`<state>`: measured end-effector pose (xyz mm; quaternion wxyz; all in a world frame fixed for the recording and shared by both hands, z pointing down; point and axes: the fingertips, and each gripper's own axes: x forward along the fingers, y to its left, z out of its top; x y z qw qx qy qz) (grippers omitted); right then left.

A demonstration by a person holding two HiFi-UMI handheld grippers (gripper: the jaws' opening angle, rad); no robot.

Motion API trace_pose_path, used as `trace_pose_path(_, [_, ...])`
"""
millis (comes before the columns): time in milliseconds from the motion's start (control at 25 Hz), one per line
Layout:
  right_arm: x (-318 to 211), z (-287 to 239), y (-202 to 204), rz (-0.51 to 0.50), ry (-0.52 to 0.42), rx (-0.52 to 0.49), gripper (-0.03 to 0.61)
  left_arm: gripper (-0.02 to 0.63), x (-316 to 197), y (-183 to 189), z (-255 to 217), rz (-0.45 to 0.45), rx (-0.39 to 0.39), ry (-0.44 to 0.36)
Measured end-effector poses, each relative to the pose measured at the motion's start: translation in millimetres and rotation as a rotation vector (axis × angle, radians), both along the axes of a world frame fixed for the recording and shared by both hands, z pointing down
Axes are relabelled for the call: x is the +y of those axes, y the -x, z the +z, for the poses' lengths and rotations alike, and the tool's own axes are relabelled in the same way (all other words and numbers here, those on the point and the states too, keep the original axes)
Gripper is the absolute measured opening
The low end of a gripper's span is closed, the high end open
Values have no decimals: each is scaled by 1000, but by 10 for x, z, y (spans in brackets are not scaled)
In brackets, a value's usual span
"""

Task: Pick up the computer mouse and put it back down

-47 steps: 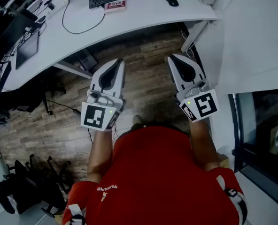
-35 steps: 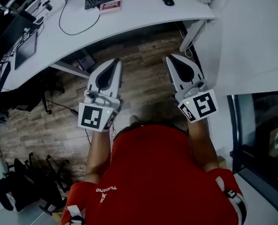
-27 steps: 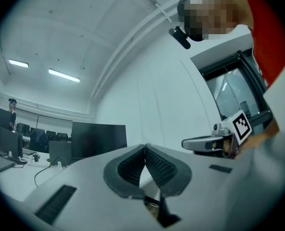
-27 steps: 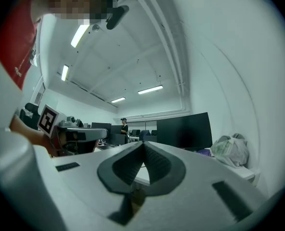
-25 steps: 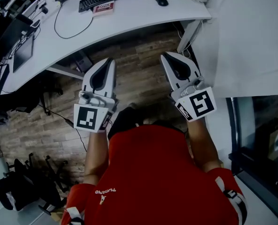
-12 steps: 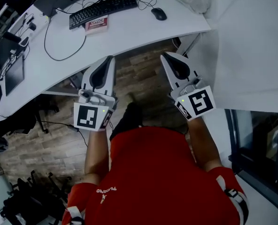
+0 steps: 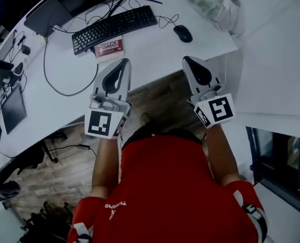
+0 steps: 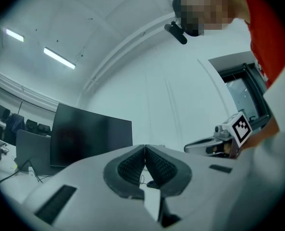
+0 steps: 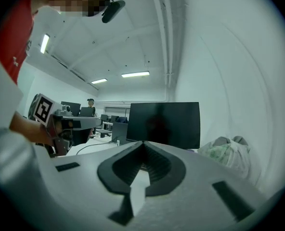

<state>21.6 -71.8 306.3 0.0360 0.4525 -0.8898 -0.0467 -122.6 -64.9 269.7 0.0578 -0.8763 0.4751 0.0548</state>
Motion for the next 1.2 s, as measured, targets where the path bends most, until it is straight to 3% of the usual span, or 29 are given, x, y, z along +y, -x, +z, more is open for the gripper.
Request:
trace_pose_path(320, [-668, 260, 78, 60, 55, 69, 5, 11, -647, 94, 84, 45, 9, 17])
trace_pose_path(680, [-1223, 691, -121, 73, 132, 150, 12, 9, -988, 18, 206, -14, 1, 47])
trace_pose_path(920, [-1555, 1076, -322, 85, 230, 202, 80, 11, -1153, -95, 339, -49, -1, 68])
trace_pose_path(1200, [-1935, 1553, -484, 106, 341, 264, 212, 9, -1309, -155, 507, -76, -26, 104])
